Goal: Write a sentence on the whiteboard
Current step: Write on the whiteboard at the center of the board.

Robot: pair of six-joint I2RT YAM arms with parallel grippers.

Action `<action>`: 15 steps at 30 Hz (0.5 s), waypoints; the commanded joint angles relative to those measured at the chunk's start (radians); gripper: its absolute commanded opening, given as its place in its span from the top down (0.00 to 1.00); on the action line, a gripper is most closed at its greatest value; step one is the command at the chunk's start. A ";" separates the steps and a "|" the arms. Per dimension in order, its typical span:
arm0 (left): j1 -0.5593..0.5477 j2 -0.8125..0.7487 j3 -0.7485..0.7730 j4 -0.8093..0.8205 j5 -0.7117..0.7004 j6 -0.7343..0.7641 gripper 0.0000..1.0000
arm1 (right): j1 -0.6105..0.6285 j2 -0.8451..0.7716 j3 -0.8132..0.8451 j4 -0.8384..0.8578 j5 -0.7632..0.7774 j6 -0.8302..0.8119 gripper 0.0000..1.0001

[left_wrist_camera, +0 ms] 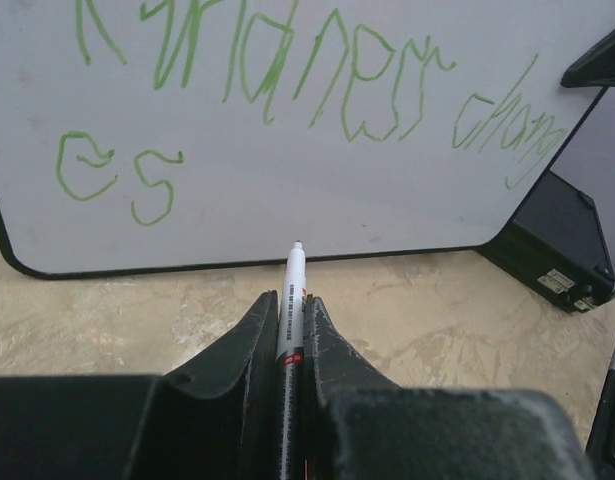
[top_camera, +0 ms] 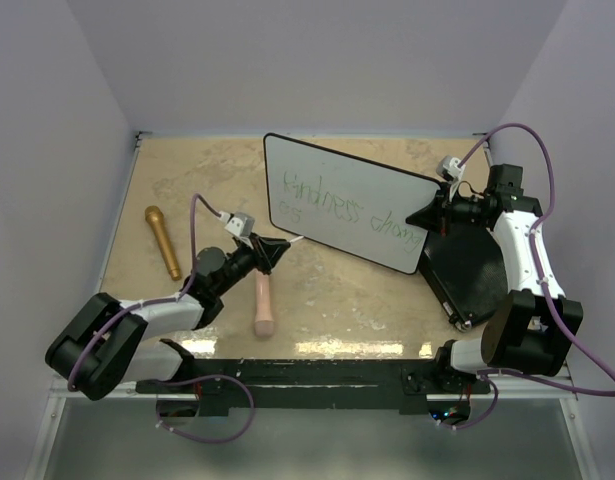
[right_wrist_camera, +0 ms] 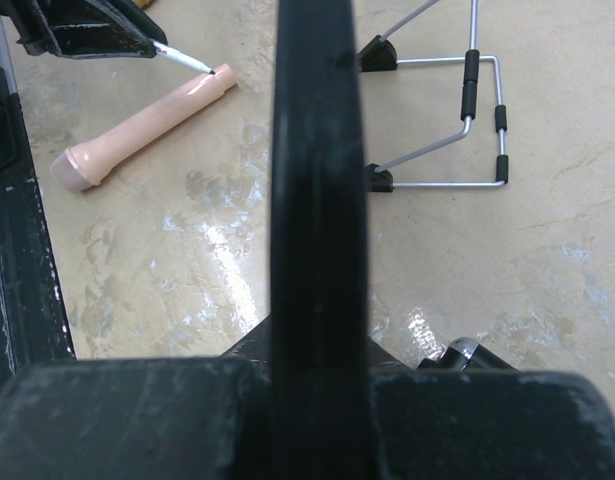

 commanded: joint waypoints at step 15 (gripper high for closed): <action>-0.151 -0.048 0.025 0.041 -0.241 0.222 1.00 | 0.016 -0.009 -0.006 -0.023 0.063 -0.024 1.00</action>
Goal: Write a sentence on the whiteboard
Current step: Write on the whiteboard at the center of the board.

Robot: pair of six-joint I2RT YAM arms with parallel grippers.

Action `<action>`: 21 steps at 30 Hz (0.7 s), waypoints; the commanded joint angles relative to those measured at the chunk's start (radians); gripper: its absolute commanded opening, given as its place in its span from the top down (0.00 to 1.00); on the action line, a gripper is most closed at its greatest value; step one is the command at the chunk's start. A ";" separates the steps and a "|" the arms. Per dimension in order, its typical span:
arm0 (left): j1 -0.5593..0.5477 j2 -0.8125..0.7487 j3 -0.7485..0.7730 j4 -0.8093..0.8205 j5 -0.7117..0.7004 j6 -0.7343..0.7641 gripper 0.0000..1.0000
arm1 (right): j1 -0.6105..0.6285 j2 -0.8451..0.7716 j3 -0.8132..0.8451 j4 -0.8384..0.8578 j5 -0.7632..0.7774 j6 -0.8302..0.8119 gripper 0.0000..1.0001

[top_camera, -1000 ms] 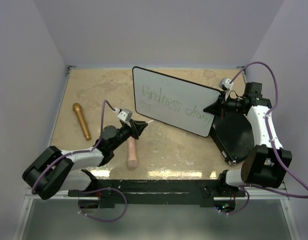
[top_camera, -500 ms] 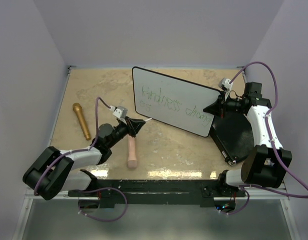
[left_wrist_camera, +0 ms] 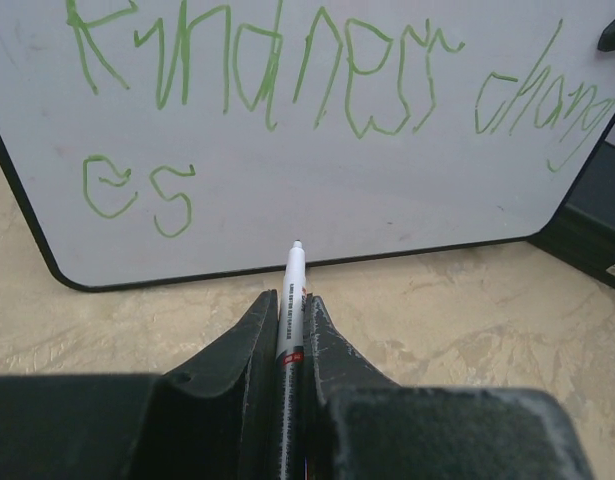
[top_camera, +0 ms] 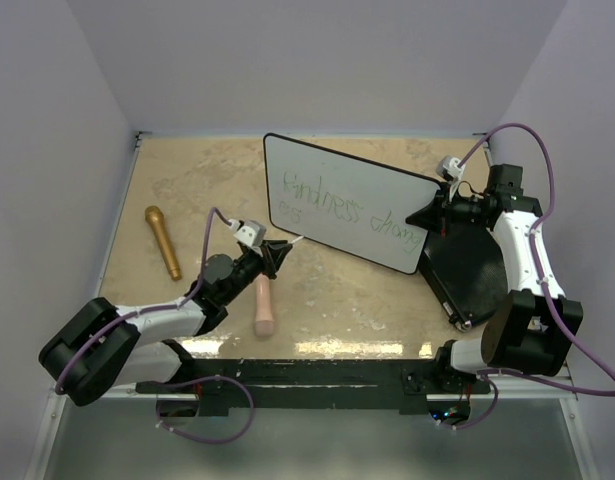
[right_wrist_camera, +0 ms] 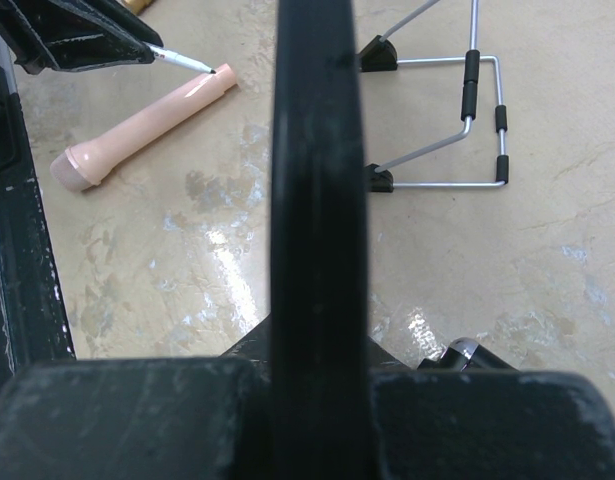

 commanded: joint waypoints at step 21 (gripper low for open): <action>-0.049 -0.127 0.016 0.059 -0.026 0.081 1.00 | 0.030 -0.009 -0.007 -0.021 0.068 -0.022 1.00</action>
